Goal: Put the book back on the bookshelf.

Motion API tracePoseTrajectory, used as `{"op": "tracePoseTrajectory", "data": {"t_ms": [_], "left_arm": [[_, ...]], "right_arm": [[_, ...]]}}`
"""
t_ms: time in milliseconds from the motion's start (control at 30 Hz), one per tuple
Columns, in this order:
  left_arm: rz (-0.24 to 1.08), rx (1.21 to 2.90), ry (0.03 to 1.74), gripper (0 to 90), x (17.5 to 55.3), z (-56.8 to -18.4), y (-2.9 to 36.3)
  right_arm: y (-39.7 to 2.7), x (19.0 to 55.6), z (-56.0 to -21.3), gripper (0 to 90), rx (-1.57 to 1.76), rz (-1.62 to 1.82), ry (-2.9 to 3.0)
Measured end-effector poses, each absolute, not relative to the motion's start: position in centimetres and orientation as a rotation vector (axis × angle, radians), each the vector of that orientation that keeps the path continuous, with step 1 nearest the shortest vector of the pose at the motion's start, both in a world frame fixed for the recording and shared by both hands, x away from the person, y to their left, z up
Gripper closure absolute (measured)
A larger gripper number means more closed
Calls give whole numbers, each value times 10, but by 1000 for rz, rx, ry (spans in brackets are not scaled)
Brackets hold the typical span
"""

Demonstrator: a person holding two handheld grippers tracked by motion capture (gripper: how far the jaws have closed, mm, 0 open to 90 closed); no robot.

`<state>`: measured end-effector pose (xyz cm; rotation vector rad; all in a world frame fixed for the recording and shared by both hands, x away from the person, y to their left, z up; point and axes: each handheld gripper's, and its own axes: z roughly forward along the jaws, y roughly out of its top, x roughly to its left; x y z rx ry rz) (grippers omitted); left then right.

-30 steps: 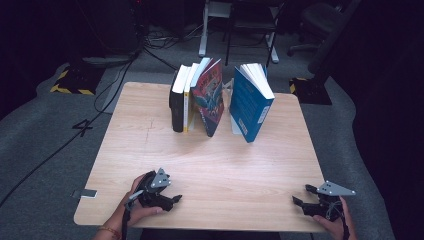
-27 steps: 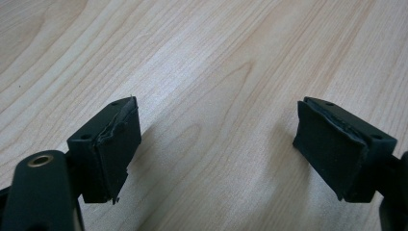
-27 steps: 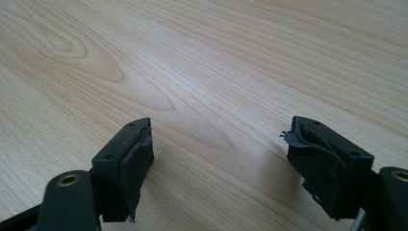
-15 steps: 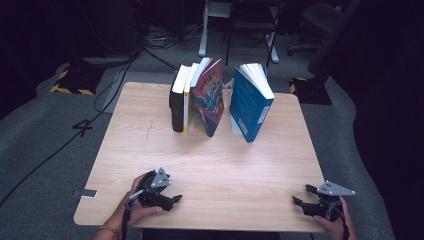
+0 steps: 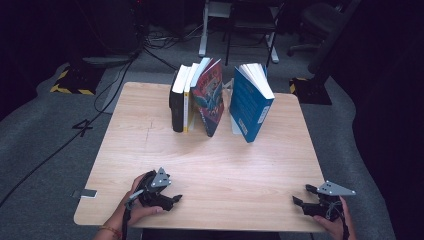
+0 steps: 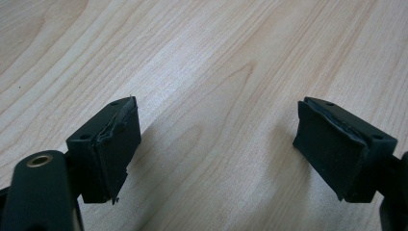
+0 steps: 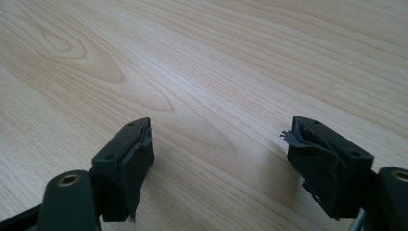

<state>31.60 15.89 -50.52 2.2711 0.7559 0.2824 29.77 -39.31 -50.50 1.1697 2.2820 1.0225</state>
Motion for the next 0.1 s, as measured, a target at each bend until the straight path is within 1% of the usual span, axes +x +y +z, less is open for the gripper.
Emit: {"op": "tracePoseTrajectory", "data": {"t_ms": [100], "left_arm": [[283,2271,756,162,316,-505,159]], "right_arm": [[-393,298,-505,244,1171,1022,2281]]}}
